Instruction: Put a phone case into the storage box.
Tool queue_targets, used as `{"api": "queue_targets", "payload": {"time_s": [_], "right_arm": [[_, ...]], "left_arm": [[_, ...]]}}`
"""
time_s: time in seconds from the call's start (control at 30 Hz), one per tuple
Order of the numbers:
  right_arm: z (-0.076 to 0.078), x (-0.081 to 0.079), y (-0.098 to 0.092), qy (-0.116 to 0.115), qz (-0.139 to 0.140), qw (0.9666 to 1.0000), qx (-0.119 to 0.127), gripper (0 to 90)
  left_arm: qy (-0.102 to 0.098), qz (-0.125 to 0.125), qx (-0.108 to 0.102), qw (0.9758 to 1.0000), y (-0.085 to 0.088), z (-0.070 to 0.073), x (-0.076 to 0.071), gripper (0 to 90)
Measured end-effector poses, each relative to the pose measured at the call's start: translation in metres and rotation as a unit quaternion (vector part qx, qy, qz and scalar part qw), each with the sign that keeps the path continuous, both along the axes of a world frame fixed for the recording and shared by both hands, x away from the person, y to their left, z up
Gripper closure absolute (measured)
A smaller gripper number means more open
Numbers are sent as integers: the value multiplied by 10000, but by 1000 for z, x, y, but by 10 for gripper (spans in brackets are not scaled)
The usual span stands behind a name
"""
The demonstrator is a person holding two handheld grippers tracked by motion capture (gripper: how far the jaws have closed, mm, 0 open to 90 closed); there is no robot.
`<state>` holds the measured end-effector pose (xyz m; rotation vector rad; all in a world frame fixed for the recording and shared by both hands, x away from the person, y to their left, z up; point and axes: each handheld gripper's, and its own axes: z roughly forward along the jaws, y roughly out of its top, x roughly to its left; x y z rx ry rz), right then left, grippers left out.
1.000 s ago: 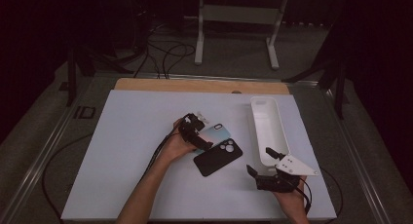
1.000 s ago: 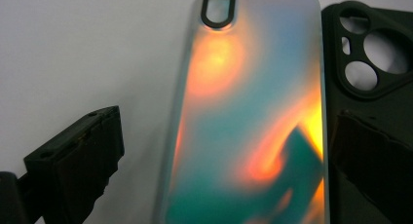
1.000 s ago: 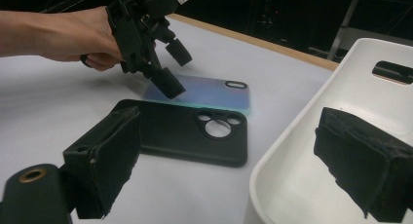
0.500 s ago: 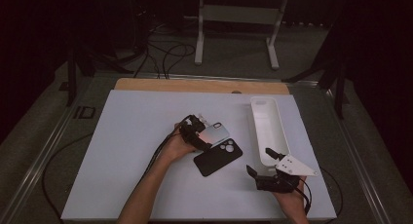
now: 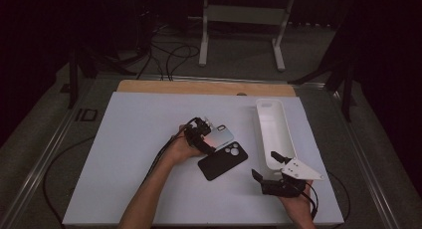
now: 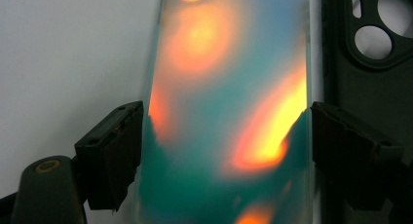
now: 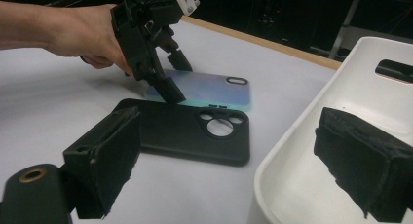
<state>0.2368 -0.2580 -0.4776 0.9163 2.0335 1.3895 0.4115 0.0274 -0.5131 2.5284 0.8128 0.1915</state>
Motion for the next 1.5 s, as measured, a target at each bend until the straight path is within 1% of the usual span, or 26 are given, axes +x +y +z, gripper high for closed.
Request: {"api": "queue_targets", "payload": {"time_s": [0.13, 0.2, 0.33, 0.5, 0.57, 0.63, 0.67, 0.8, 0.83, 0.93, 1.0, 1.13, 1.17, 1.27, 1.3, 1.33, 1.43, 1.5], "right_arm": [[0, 1, 0, -2, 14, 10000, 3, 99], [0, 1, -1, -15, 12, 10000, 5, 100], [0, 1, 0, -1, -1, 10000, 2, 100], [1, 2, 0, -4, 0, 10000, 7, 99], [1, 2, 1, -9, 8, 10000, 24, 100], [2, 2, 1, -17, 10, 10000, 21, 99], [3, 2, 1, -43, 18, 10000, 5, 99], [5, 2, 1, -23, -11, 10000, 44, 99], [6, 3, 1, -17, -10, 10000, 33, 99], [10, 4, 2, 13, -23, 9999, 104, 99], [14, 6, 2, 55, 2, 9999, 154, 99], [20, 13, 5, 151, 58, 9996, 220, 97], [21, 15, 6, 189, 85, 9995, 224, 93], [27, 21, 11, 214, 109, 9995, 184, 93], [29, 23, 13, 212, 118, 9995, 192, 93], [31, 26, 15, 219, 143, 9995, 183, 93], [37, 32, 20, 239, 184, 9994, 163, 93], [42, 36, 23, 252, 197, 9994, 130, 93]], "left_arm": [[-39, 17, -32, 10000, 1, 1, -1, 169], [-99, 90, -42, 9999, 3, 2, -1, 170], [-129, 188, -208, 9995, 9, 8, 0, 170], [-305, 245, -277, 9989, 13, 17, -2, 170], [-377, 244, -353, 9984, 14, 21, -5, 170], [-469, 262, -458, 9975, 17, 26, -9, 170], [-528, 273, -477, 9971, 18, 28, -11, 169], [-700, 302, -606, 9952, 24, 34, -19, 170], [-753, 317, -680, 9943, 26, 37, -22, 169], [-902, 343, -755, 9925, 32, 44, -27, 169], [-1033, 364, -813, 9907, 36, 49, -32, 169], [-1299, 377, -975, 9860, 43, 63, -42, 169], [-1375, 400, -1028, 9843, 45, 66, -45, 169], [-1533, 369, -1124, 9811, 49, 74, -53, 169], [-1605, 366, -1163, 9795, 50, 77, -57, 169], [-1648, 366, -1192, 9784, 51, 78, -59, 169], [-1819, 364, -1293, 9741, 55, 83, -67, 169], [-1986, 410, -1376, 9695, 58, 85, -72, 169]]}}
